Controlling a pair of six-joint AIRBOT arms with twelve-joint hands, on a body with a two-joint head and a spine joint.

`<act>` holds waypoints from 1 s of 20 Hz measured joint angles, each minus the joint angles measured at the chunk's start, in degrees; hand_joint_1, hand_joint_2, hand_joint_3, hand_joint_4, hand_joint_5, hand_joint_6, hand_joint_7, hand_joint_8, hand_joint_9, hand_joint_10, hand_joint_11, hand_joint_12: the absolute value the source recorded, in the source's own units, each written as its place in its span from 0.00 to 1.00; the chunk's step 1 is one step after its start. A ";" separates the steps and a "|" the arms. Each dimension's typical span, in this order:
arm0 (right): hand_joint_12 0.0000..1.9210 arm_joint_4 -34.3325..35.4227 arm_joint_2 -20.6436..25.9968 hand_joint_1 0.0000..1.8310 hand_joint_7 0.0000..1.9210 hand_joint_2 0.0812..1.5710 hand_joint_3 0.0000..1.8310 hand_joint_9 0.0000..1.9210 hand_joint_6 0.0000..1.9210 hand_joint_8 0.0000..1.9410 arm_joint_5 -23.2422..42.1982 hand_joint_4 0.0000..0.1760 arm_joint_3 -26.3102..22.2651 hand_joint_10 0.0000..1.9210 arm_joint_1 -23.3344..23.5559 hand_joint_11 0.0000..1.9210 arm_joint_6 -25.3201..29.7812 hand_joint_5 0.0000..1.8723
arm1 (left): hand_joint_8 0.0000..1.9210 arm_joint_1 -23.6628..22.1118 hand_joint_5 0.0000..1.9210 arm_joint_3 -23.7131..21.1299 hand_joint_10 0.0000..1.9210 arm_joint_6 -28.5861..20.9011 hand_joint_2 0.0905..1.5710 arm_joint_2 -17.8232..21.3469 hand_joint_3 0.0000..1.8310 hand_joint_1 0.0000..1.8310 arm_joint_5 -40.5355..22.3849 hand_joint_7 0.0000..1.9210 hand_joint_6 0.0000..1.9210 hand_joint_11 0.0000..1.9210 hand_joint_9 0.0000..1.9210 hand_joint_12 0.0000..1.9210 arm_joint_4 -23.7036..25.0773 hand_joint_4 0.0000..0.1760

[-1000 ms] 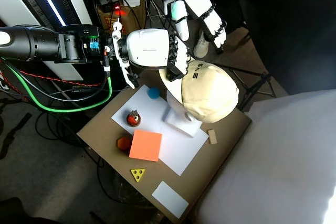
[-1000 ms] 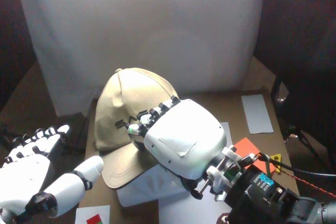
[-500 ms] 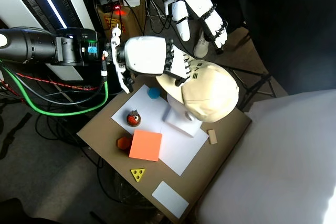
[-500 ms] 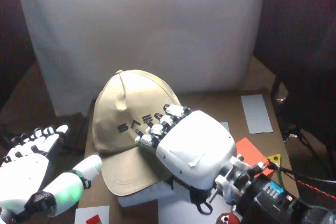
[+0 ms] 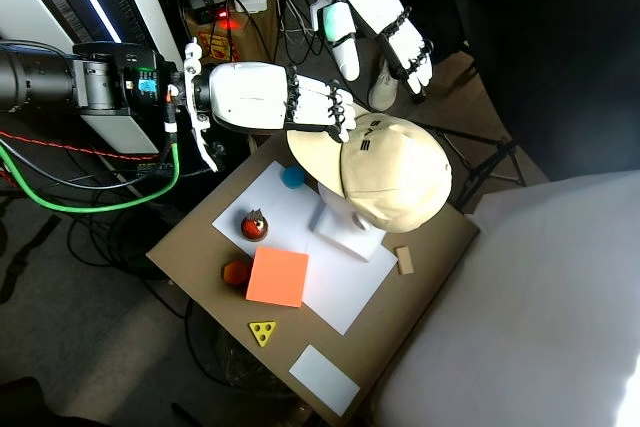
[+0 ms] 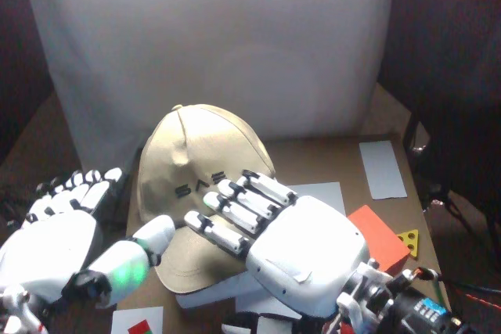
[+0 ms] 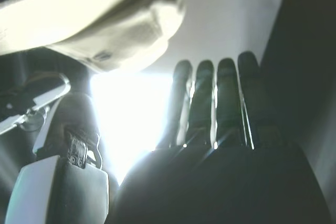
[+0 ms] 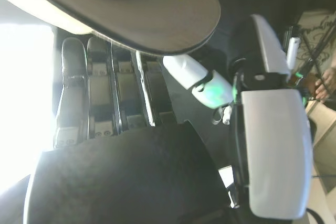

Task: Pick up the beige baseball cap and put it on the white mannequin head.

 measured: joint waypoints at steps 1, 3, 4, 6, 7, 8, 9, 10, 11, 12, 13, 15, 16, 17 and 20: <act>0.20 2.97 0.24 0.19 0.02 0.61 0.00 0.02 0.00 0.00 -1.60 0.47 -0.04 0.00 -0.09 0.00 -0.26 0.04 | 0.00 -1.29 0.07 -0.79 0.00 1.77 0.75 0.81 0.00 0.00 0.04 0.04 0.00 0.00 0.03 0.14 -1.20 0.00; 0.15 5.01 0.85 0.16 0.00 0.62 0.00 0.00 0.00 0.00 -3.87 0.48 -0.68 0.00 -1.09 0.00 -1.40 0.02 | 0.00 -2.45 0.08 -1.53 0.00 3.85 0.75 2.27 0.00 0.00 0.35 0.05 0.00 0.00 0.03 0.18 -3.19 0.00; 0.13 5.07 1.16 0.16 0.00 0.61 0.00 0.00 0.00 0.00 -4.42 0.48 -1.20 0.00 -1.66 0.00 -1.46 0.01 | 0.00 -2.62 0.08 -1.95 0.00 4.35 0.75 2.80 0.00 0.00 0.48 0.05 0.00 0.00 0.03 0.18 -4.33 0.00; 0.13 5.05 1.86 0.16 0.00 0.61 0.00 0.00 0.00 0.00 -5.44 0.49 -2.40 0.00 -1.92 0.00 -2.43 0.01 | 0.00 -2.69 0.06 -3.19 0.00 4.48 0.75 3.72 0.00 0.00 1.42 0.04 0.00 0.00 0.02 0.15 -5.44 0.00; 0.13 4.87 2.51 0.16 0.00 0.61 0.00 0.00 0.00 0.00 -5.44 0.49 -3.08 0.00 -1.86 0.00 -2.49 0.01 | 0.00 -3.19 0.06 -4.07 0.00 4.76 0.75 4.26 0.00 0.00 1.84 0.04 0.00 0.00 0.02 0.15 -6.12 0.00; 0.12 4.90 3.65 0.16 0.00 0.61 0.00 0.00 0.00 0.00 -5.70 0.49 -4.11 0.00 -1.42 0.00 -2.51 0.01 | 0.00 -4.24 0.06 -5.46 0.00 6.45 0.75 5.25 0.00 0.00 1.92 0.04 0.00 0.00 0.02 0.14 -7.65 0.00; 0.12 5.05 5.01 0.16 0.00 0.61 0.00 0.00 0.00 0.00 -5.84 0.49 -5.29 0.00 -0.68 0.00 -2.54 0.01 | 0.00 -5.22 0.06 -6.54 0.00 8.13 0.75 6.12 0.00 0.00 1.95 0.04 0.00 0.00 0.02 0.14 -8.83 0.00; 0.12 5.03 6.95 0.16 0.00 0.61 0.00 0.00 0.00 0.00 -5.86 0.49 -6.99 0.00 0.09 0.00 -2.47 0.01 | 0.00 -6.12 0.06 -7.78 0.00 10.32 0.75 7.15 0.00 0.00 1.79 0.04 0.00 0.00 0.02 0.14 -10.25 0.00; 0.12 5.01 9.40 0.16 0.00 0.61 0.00 0.00 0.00 0.00 -5.81 0.49 -8.96 0.00 1.05 0.00 -2.32 0.01 | 0.00 -7.21 0.07 -9.01 0.00 12.41 0.75 8.02 0.00 0.00 1.51 0.04 0.00 0.00 0.02 0.15 -11.85 0.00; 0.12 5.25 12.39 0.16 0.00 0.61 0.00 0.00 0.00 0.00 -5.99 0.49 -11.28 0.00 2.10 0.00 -1.60 0.01 | 0.00 -8.02 0.07 -10.05 0.00 13.90 0.75 8.63 0.00 0.00 1.49 0.05 0.00 0.00 0.03 0.16 -13.16 0.00; 0.13 6.75 16.44 0.16 0.00 0.61 0.00 0.00 0.00 0.00 -7.50 0.49 -14.27 0.00 3.67 0.00 -0.31 0.01 | 0.00 -8.66 0.07 -11.65 0.00 15.52 0.75 9.42 0.00 0.00 1.57 0.05 0.00 0.00 0.03 0.16 -14.73 0.00; 0.18 12.79 22.95 0.16 0.00 0.61 0.00 0.00 0.00 0.00 -12.66 0.49 -17.66 0.00 7.32 0.00 0.90 0.01 | 0.00 -10.16 0.08 -13.27 0.00 17.77 0.75 10.05 0.00 0.00 1.55 0.05 0.00 0.00 0.03 0.16 -17.31 0.00; 0.20 17.14 26.82 0.16 0.00 0.61 0.00 0.00 0.00 0.00 -17.22 0.49 -18.75 0.00 9.86 0.00 0.83 0.02 | 0.00 -11.39 0.08 -14.23 0.00 20.22 0.75 10.45 0.00 0.00 1.49 0.05 0.00 0.00 0.03 0.16 -18.75 0.00; 0.25 23.71 30.47 0.16 0.02 0.61 0.00 0.01 0.00 0.00 -21.94 0.48 -19.37 0.00 12.87 0.00 -1.62 0.02 | 0.00 -13.33 0.08 -15.30 0.00 22.64 0.75 10.99 0.00 0.00 1.62 0.05 0.00 0.00 0.03 0.16 -20.52 0.00; 0.52 33.53 36.59 0.18 0.20 0.60 0.00 0.18 0.01 0.00 -26.95 0.37 -20.83 0.01 17.14 0.02 -9.75 0.18 | 0.00 -19.21 0.11 -17.88 0.00 32.87 0.74 12.61 0.00 0.00 1.20 0.09 0.00 0.00 0.06 0.22 -25.88 0.00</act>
